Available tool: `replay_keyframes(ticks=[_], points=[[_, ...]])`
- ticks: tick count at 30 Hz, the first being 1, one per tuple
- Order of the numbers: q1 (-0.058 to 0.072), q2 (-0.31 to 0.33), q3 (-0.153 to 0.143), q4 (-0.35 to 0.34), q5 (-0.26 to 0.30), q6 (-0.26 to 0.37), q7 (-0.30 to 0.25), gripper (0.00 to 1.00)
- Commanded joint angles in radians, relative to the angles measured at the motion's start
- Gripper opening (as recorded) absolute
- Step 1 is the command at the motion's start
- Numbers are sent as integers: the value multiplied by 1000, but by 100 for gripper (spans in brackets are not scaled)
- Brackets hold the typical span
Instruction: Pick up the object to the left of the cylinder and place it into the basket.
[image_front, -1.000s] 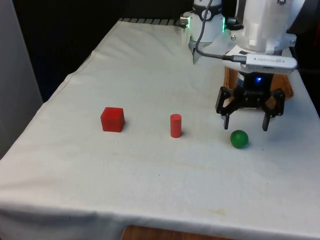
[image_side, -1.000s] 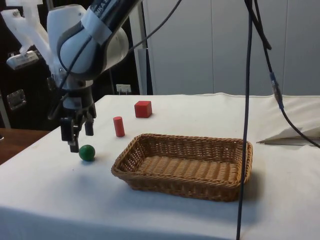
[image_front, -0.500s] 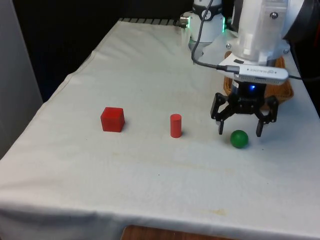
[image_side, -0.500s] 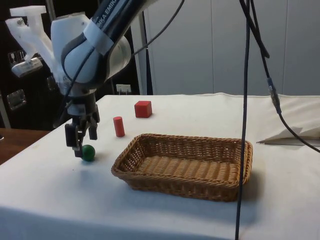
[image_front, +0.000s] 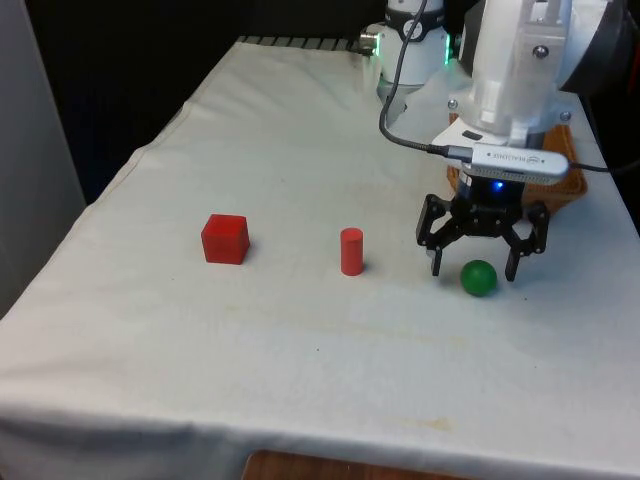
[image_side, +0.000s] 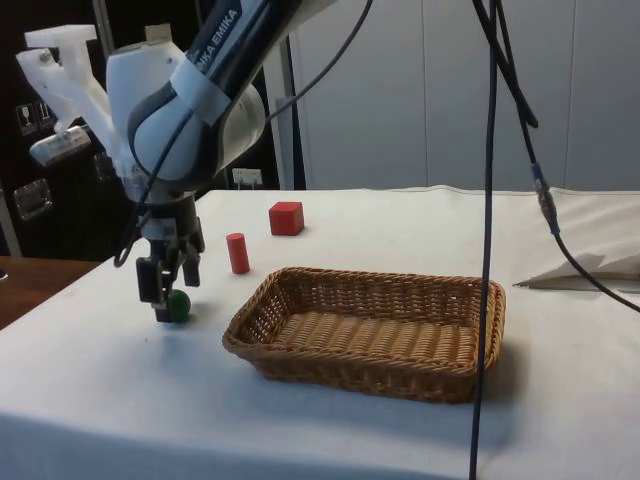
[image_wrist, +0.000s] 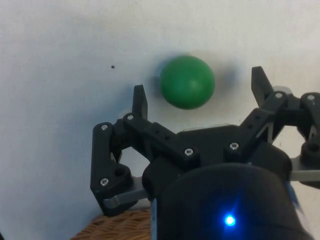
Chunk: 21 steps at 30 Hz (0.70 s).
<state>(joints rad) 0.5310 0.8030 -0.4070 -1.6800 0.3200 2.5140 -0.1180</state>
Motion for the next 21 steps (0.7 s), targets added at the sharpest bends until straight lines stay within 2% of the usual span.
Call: replay_keyframes(ticks=[1,14,16,19,20,21], points=[[-2,4,3,2,3,8,-2,100],[-1,3,1,2,0,1,-1,99],[-1,3,1,2,0,1,-1,82],[-1,3,1,2,0,0,0,49],[0,1,0,1,0,0,0,27],[-1,3,1,2,0,0,0,27]])
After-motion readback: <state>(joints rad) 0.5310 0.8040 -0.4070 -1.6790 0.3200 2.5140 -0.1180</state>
